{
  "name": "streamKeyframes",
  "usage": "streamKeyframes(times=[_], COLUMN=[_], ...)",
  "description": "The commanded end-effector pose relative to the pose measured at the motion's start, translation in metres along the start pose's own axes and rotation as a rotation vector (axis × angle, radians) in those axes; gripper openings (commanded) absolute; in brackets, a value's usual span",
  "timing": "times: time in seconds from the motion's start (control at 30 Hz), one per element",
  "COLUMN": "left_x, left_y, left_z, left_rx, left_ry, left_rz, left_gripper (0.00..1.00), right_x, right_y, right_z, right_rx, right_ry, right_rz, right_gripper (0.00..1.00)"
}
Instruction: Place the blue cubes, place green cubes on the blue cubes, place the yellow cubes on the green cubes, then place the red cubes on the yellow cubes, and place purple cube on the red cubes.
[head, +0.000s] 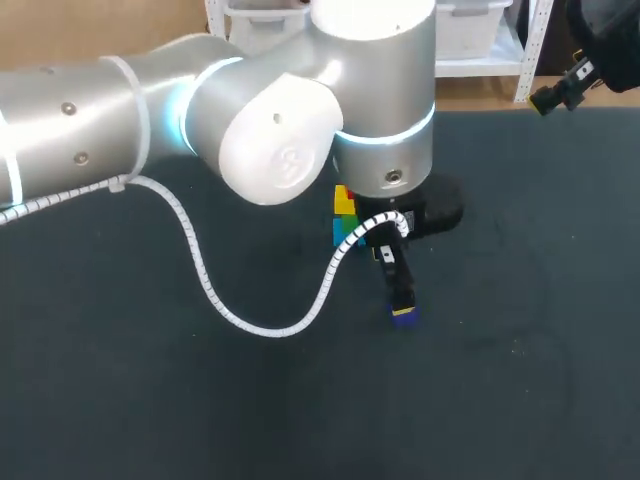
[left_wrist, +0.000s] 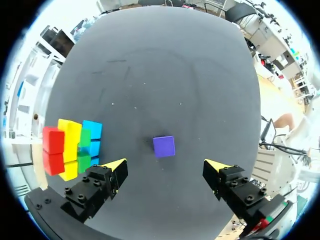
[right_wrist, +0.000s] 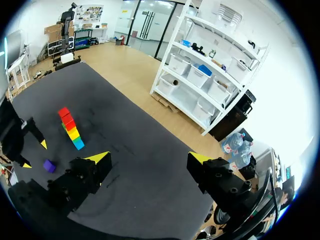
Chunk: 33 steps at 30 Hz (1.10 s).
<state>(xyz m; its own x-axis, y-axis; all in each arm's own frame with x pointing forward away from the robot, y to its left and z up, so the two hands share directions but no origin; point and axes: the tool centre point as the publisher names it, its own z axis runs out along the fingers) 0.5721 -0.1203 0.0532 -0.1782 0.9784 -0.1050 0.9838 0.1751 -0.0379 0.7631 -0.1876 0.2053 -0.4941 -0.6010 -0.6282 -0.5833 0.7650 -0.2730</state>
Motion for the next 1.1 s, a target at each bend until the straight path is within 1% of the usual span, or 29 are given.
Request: streamKeyframes(times=[0.03, 0.23, 0.37, 0.77, 0.87, 0.97, 1.0, 1.03, 1.1], left_x=[-0.01, -0.017, -0.017, -0.016, -0.016, -0.015, -0.015, -0.015, -0.015], left_y=[0.007, 0.004, 0.002, 0.004, 0.003, 0.002, 0.002, 0.001, 0.001], left_z=[0.012, 0.02, 0.028, 0.041, 0.042, 0.044, 0.046, 0.046, 0.046], left_rx=[0.069, 0.065, 0.035, 0.016, 0.006, -0.023, -0.031, -0.032, -0.031], left_ry=[0.018, 0.03, 0.043, 0.057, 0.051, 0.058, 0.063, 0.063, 0.063], left_rz=[-0.001, -0.005, 0.022, 0.023, 0.026, 0.038, 0.041, 0.043, 0.045], left_gripper=[1.0, 1.0, 1.0, 1.0, 0.82, 0.69, 0.66, 0.56, 0.53], right_x=[0.001, 0.001, 0.001, 0.001, 0.001, 0.001, 0.001, 0.001, 0.001], right_y=[0.001, 0.001, 0.001, 0.001, 0.001, 0.001, 0.001, 0.001, 0.001], right_z=[0.0, 0.0, 0.0, 0.0, 0.0, 0.0, 0.0, 0.0, 0.0], right_rx=[0.007, 0.007, 0.007, 0.007, 0.007, 0.007, 0.007, 0.007, 0.007], right_ry=[-0.003, -0.003, -0.003, -0.003, -0.003, -0.003, -0.003, -0.003, -0.003], right_rz=[0.001, 0.001, 0.001, 0.001, 0.001, 0.001, 0.001, 0.001, 0.001], right_gripper=[1.0, 1.0, 1.0, 1.0, 1.0, 1.0, 1.0, 1.0, 1.0])
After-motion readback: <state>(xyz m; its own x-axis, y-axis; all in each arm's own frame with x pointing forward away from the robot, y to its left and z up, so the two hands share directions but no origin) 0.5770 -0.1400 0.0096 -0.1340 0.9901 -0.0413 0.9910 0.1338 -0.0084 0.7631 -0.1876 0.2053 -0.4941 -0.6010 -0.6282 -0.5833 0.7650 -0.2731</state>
